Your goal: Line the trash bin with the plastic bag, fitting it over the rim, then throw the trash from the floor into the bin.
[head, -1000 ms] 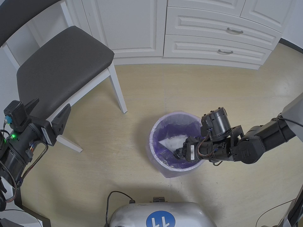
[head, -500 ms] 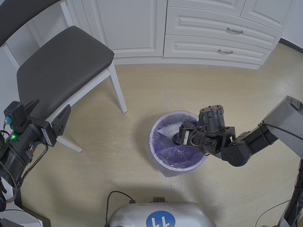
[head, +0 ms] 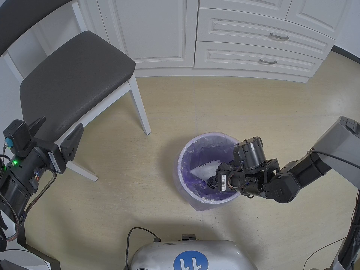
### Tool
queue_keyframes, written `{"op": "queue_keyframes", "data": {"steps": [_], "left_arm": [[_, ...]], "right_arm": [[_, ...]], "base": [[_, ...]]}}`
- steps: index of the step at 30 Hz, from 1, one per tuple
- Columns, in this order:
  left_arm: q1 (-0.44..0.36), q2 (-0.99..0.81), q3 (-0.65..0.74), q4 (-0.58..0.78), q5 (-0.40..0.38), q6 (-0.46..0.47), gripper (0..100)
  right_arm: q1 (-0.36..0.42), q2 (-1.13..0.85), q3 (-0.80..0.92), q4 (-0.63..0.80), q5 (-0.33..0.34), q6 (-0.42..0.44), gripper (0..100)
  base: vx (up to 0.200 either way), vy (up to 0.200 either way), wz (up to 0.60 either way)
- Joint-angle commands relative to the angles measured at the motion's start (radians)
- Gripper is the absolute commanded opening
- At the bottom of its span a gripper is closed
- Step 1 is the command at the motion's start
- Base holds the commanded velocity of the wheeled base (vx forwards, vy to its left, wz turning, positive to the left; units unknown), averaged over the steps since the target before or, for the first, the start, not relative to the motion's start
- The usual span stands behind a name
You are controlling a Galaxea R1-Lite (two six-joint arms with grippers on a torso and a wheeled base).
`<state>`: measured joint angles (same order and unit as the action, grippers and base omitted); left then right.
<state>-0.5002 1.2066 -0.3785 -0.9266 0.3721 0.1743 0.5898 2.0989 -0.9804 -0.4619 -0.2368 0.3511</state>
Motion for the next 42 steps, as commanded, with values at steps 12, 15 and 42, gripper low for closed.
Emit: {"op": "queue_keyframes", "data": {"steps": [12, 15, 42], "left_arm": [[-0.001, -0.005, -0.005, 0.0, 0.001, -0.001, 100], [-0.001, -0.005, -0.005, 0.0, 0.001, -0.001, 100], [-0.001, -0.005, -0.003, 0.0, 0.001, 0.001, 100]], "right_arm": [[0.013, 0.171, -0.185, -0.003, -0.013, 0.192, 0], [0.012, 0.17, -0.185, 0.0, -0.013, 0.192, 0], [0.018, 0.154, -0.195, 0.035, -0.013, 0.2, 0]], "base": [[0.0, 0.0, 0.0], [0.0, 0.0, 0.0], [0.0, 0.0, 0.0]]}}
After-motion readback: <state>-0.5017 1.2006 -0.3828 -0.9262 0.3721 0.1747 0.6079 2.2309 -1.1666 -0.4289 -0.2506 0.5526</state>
